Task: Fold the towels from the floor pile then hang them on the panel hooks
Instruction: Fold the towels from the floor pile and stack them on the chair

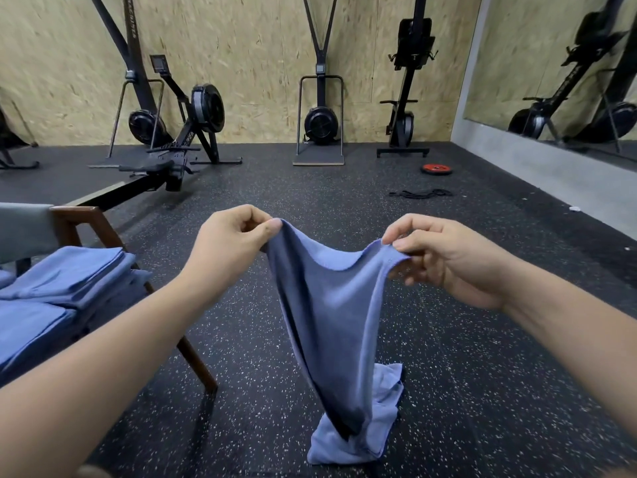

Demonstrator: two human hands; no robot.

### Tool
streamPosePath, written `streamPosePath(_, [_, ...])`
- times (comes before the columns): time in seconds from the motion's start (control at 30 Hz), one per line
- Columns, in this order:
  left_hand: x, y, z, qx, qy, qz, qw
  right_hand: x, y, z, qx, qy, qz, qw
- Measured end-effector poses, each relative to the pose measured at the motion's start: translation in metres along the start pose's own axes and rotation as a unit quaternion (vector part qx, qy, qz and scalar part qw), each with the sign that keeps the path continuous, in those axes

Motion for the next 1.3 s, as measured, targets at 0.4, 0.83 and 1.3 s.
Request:
streamPosePath(0.4, [0.032, 0.041, -0.047, 0.089, -0.136, -0.047, 0.986, -0.004, -0.007, -0.044, 0.176, 0.012, 0.11, 0.978])
streamPosePath(0.83, [0.041, 0.054, -0.054, 0.033, -0.168, -0.133, 0.976, -0.005, -0.007, -0.043, 0.288, 0.074, 0.106, 0.949])
streamPosePath(1.3, [0.04, 0.069, -0.036, -0.077, -0.093, -0.159, 0.98, -0.004, -0.001, -0.042, 0.377, -0.005, 0.056, 0.925])
Point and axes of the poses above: each hand's wrist, its own x-axis away from the middle knuckle, its own z-axis out of the back of the hand, y = z × x, the point moved 6 cm from there along -x, towards the middle knuckle, and after that the axes turned 4 degrees about -y, right-handed, at the moved point
